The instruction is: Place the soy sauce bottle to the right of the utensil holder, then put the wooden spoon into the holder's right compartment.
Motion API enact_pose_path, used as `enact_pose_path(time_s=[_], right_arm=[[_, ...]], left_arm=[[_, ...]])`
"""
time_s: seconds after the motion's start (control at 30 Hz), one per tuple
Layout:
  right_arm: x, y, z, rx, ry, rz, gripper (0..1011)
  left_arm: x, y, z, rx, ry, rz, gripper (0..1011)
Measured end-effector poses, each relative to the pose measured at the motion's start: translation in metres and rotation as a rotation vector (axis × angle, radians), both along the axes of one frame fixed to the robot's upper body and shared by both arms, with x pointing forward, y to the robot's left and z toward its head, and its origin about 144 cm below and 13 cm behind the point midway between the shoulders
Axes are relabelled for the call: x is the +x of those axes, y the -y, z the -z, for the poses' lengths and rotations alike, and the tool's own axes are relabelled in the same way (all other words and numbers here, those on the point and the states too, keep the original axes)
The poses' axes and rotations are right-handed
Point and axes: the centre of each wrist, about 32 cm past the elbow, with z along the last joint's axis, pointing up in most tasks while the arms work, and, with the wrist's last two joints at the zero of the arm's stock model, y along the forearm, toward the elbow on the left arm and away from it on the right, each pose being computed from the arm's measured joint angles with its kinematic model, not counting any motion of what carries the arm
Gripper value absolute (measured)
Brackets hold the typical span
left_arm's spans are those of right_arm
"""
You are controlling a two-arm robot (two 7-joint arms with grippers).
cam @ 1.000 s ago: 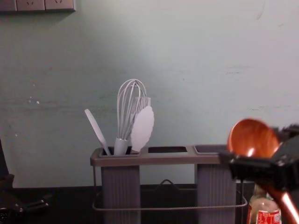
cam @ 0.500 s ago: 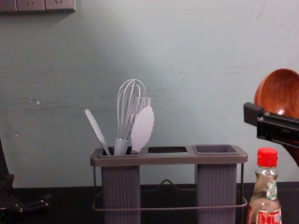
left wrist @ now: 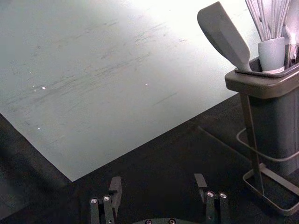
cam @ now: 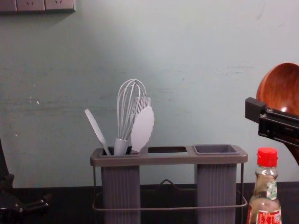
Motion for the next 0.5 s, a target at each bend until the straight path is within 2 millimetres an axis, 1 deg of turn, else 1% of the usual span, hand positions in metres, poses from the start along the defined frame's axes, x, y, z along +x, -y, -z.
enact_pose_path(time_s=[0.5], right_arm=[[0.0000, 0.0002, -0.0001, -0.001, 0.001, 0.000, 842]], left_arm=[[0.0000, 0.0000, 0.0000, 0.000, 0.000, 0.000, 1011]])
